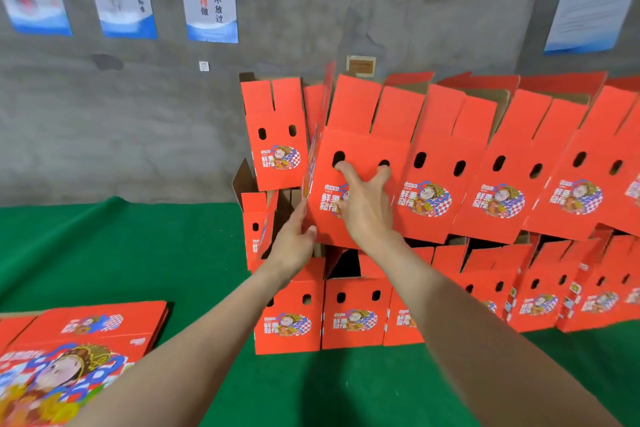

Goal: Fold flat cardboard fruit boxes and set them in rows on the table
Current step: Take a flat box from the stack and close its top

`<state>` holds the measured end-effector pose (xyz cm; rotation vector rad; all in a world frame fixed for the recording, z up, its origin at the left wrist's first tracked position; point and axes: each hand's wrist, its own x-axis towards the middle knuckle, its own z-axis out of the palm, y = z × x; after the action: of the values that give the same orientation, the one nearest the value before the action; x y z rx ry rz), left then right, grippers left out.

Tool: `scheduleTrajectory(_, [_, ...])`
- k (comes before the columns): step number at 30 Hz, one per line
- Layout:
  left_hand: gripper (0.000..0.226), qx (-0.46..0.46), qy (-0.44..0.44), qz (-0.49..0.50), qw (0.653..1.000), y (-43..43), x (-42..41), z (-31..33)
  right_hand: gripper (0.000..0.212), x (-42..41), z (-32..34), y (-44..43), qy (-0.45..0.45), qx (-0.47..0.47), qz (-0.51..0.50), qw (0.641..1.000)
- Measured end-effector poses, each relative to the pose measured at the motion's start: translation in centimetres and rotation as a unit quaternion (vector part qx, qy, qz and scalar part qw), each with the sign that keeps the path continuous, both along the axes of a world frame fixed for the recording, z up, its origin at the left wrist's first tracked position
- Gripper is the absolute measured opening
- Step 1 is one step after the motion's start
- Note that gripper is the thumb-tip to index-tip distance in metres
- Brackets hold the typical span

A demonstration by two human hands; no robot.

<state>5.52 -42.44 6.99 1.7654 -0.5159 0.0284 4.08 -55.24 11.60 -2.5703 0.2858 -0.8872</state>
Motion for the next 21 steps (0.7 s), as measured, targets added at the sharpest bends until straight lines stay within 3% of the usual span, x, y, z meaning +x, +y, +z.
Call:
scheduleTrajectory(4, [0.063, 0.013, 0.027, -0.012, 0.999, 0.3, 1.4, -1.6, 0.070, 0.8, -3.0, 0.2, 0.001, -0.032, -0.008, 0.999])
scheduleTrajectory(7, [0.064, 0.018, 0.017, -0.008, 1.000, 0.6, 1.8, -2.4, 0.070, 0.5, -4.3, 1.3, -0.094, -0.044, -0.035, 0.994])
scheduleTrajectory(10, [0.063, 0.034, -0.004, 0.004, 0.999, 0.6, 2.0, -2.7, 0.073, 0.9, -4.3, 2.8, -0.169, -0.111, 0.032, 0.979])
scheduleTrajectory(14, [0.064, 0.107, -0.045, 0.019, 0.993, 1.0, 1.8, -2.7, 0.068, 2.3, -4.2, 3.2, -0.041, -0.244, 0.067, 0.967])
scheduleTrajectory(18, [0.059, 0.238, -0.047, 0.094, 0.966, 2.7, 1.9, -2.9, 0.071, 2.4, -4.4, 2.8, 0.027, -0.265, 0.027, 0.963])
scheduleTrajectory(21, [0.052, 0.243, -0.034, 0.088, 0.965, 4.4, 1.7, -3.3, 0.072, 2.1, -4.3, 3.3, 0.049, -0.264, 0.008, 0.963])
